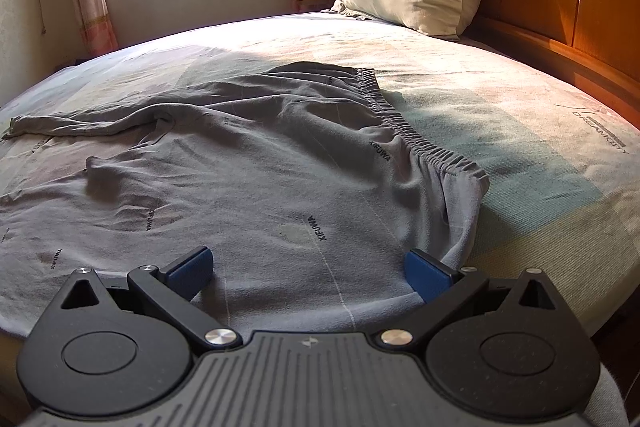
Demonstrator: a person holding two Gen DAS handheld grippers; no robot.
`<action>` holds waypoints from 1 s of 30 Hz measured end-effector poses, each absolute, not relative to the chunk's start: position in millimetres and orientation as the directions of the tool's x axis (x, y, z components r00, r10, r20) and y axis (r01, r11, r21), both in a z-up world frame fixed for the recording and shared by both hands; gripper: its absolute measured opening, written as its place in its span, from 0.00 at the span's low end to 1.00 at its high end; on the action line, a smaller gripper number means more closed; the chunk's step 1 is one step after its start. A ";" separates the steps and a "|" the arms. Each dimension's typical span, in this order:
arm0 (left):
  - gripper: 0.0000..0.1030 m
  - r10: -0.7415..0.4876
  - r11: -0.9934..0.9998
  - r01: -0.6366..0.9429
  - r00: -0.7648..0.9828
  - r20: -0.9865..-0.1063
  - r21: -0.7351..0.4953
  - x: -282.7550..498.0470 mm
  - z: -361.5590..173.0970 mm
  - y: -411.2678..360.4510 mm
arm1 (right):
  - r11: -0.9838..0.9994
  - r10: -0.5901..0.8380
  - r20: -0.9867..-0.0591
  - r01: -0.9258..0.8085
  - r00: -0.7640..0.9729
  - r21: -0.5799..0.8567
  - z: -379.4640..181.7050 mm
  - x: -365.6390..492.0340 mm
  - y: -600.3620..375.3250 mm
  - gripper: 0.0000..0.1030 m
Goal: Fold clothes
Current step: 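Grasp the grey leg with the left gripper and fold it lengthwise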
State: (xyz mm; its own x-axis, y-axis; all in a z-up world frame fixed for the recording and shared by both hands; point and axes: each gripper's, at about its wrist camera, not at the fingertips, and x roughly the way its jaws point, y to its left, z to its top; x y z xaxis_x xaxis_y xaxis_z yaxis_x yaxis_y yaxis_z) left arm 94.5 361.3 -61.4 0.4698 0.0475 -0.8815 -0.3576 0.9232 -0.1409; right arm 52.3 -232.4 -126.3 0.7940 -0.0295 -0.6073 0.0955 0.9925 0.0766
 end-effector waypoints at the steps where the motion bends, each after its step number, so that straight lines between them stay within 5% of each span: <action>1: 0.99 0.066 0.944 -0.313 0.493 -0.868 -0.106 99.5 -48.8 346.7 | 0.993 -0.030 -0.607 0.096 0.794 0.076 -126.4 52.3 -232.2 1.00; 6: 0.99 -0.082 0.983 -0.071 0.656 -0.750 -0.170 133.3 13.1 277.0 | 0.993 -0.029 -0.607 0.093 0.794 0.074 -126.5 51.9 -232.2 1.00; 11: 0.99 -0.218 0.974 0.108 0.686 -0.694 -0.199 182.8 10.3 205.9 | 0.995 -0.015 -0.621 0.073 0.783 0.069 -124.5 52.3 -232.6 1.00; 16: 0.99 -0.222 0.975 0.159 0.639 -0.736 -0.156 225.3 -30.8 157.3 | 0.998 0.052 -0.690 -0.062 0.722 0.010 -107.9 63.6 -220.4 1.00; 20: 0.99 -0.209 0.974 0.207 0.650 -0.731 -0.095 244.4 -47.4 143.9 | 0.975 0.128 -0.653 -0.215 0.747 -0.055 -69.9 91.0 -191.2 1.00; 26: 0.99 -0.206 0.978 0.155 0.661 -0.721 -0.138 261.7 -72.6 188.5 | 0.848 0.391 -0.574 -0.524 0.720 -0.079 -31.5 165.3 -125.5 1.00; 30: 0.99 -0.174 0.982 0.059 0.665 -0.726 -0.182 270.5 -82.7 226.0 | 0.746 0.517 -0.611 -0.665 0.600 -0.022 -40.3 238.7 -68.2 1.00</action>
State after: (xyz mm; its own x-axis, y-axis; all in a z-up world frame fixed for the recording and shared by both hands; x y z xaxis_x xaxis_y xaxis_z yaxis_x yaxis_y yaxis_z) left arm 270.5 226.0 -82.7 0.6654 -0.1744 -0.7259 0.0593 0.9816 -0.1815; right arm 238.7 -68.2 -40.3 0.6001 0.5166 -0.6108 -0.6653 0.7462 -0.0225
